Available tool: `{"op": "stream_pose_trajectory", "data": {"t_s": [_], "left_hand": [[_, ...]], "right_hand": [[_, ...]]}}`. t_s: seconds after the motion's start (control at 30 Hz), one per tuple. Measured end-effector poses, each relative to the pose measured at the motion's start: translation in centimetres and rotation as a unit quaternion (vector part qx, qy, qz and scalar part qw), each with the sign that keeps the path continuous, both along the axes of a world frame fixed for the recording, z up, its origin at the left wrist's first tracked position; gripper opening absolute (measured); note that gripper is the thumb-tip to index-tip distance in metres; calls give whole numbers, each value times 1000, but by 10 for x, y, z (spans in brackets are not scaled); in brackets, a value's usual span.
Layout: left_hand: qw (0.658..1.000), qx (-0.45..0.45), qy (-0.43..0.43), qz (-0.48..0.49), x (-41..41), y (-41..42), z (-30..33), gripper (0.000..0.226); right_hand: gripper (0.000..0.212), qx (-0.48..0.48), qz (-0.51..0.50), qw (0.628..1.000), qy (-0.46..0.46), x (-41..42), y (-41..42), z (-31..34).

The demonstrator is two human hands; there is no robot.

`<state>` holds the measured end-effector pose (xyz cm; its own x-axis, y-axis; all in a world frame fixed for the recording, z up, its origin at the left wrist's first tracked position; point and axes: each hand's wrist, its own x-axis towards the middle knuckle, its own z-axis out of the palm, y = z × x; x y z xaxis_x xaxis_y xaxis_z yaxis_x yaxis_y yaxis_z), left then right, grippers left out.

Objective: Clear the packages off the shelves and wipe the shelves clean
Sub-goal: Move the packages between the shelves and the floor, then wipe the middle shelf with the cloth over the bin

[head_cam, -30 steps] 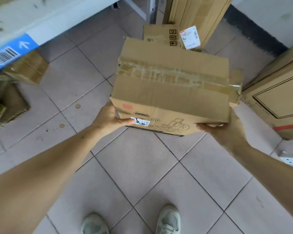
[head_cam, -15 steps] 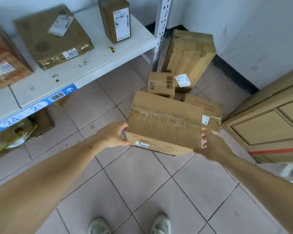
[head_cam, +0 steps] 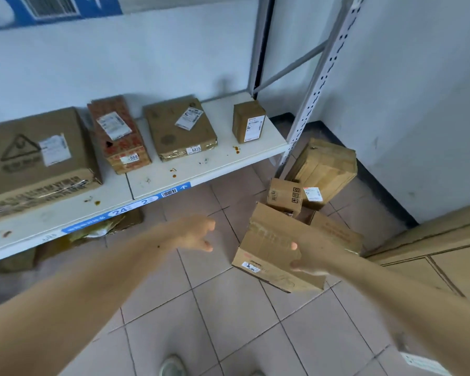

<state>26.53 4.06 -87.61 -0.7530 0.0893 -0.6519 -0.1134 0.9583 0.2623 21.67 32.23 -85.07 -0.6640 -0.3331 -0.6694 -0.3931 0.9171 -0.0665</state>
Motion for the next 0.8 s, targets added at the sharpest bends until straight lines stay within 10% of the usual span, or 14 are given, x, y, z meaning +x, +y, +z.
{"op": "stream_pose_trajectory", "data": {"t_s": [0.8], "left_hand": [[957, -53, 40, 281, 288, -151, 212, 52]], "right_hand": [[49, -8, 356, 934, 27, 125, -274, 208]]}}
